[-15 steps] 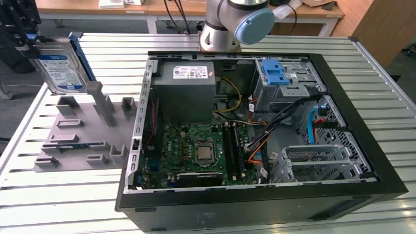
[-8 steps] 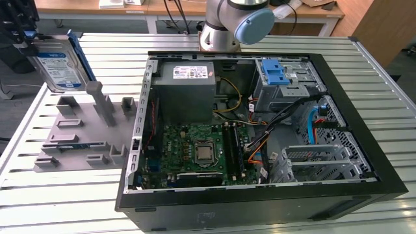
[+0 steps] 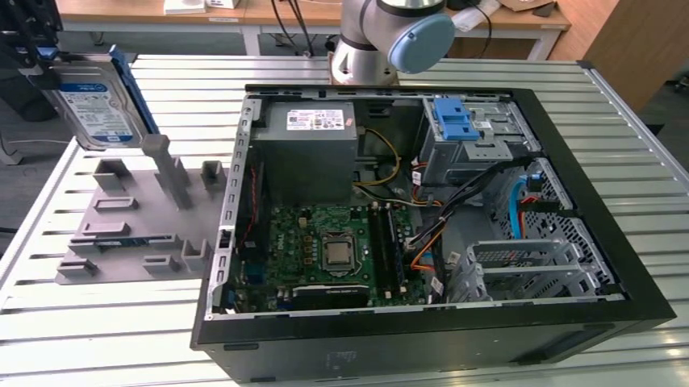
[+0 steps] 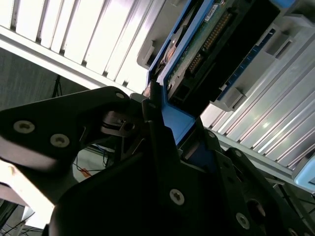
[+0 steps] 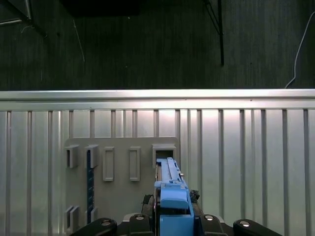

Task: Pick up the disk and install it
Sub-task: 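Pick up the disk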

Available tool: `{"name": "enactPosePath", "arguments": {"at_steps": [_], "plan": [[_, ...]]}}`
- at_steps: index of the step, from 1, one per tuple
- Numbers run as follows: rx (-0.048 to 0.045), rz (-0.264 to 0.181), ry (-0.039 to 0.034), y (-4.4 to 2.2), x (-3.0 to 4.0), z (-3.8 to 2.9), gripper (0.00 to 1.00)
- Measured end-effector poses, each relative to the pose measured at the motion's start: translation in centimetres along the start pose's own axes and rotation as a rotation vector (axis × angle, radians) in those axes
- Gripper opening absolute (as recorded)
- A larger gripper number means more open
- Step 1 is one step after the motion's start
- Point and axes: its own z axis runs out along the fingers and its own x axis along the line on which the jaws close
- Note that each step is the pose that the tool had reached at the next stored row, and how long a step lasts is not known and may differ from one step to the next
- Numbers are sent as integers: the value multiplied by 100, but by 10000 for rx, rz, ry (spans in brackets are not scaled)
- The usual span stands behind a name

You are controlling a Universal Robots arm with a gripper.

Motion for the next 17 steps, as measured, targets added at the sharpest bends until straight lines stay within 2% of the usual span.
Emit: {"name": "enactPosePath", "arguments": {"at_steps": [12, 17], "plan": [[0, 0, 0, 0, -1, -78, 36], [0, 0, 0, 1, -2, -133, 36]]}}
